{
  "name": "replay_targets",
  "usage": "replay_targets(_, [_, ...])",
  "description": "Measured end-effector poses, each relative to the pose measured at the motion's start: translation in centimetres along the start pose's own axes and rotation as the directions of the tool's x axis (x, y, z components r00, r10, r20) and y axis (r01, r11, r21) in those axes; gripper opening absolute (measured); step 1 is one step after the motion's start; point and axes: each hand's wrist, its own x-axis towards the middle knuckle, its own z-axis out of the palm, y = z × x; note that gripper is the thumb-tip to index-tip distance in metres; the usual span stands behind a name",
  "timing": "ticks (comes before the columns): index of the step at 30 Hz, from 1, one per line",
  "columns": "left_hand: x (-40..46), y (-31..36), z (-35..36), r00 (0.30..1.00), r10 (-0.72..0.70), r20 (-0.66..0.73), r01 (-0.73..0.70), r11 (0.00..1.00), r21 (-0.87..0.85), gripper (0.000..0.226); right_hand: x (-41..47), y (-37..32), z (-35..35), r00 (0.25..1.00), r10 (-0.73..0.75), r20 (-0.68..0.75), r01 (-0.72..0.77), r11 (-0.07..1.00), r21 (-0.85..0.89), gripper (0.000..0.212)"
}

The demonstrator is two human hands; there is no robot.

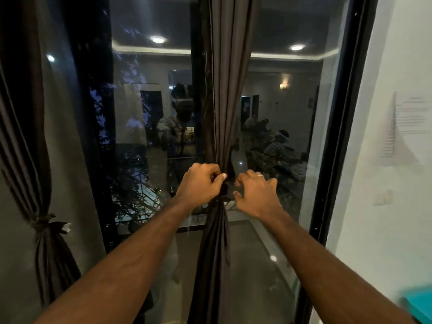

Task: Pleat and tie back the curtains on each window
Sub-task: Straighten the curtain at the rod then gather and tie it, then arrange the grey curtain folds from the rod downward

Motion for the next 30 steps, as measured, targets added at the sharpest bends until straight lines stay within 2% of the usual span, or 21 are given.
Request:
replay_targets(5, [1.1, 3.5, 2.5, 0.995, 0.063, 0.073, -0.06, 0.997, -0.039, 0.036, -2.0, 2.2, -2.5, 0.997, 0.076, -0.007, -0.076, 0.996, -0.054, 0.017])
replay_targets(10, [1.4, 7.8, 6.4, 0.989, 0.103, 0.107, -0.096, 0.993, -0.064, 0.036, -5.2, 7.5, -5.6, 0.992, 0.127, -0.018, -0.128, 0.988, -0.086, 0.007])
replay_targets(17, [2.1, 17.4, 12.0, 0.98, 0.125, 0.154, -0.119, 0.992, -0.048, 0.039, -8.8, 17.9, -10.7, 0.983, 0.174, -0.056, -0.179, 0.979, -0.094, 0.004])
replay_targets(23, [4.5, 28.8, 17.7, 0.973, 0.183, 0.142, -0.17, 0.98, -0.101, 0.037, -12.7, 29.0, -15.6, 0.97, 0.225, -0.095, -0.237, 0.96, -0.149, 0.004])
replay_targets(30, [6.2, 37.4, 25.1, 0.95, 0.24, 0.202, -0.205, 0.962, -0.18, 0.03, -16.7, 39.9, -19.2, 0.937, 0.311, -0.157, -0.338, 0.923, -0.187, 0.007])
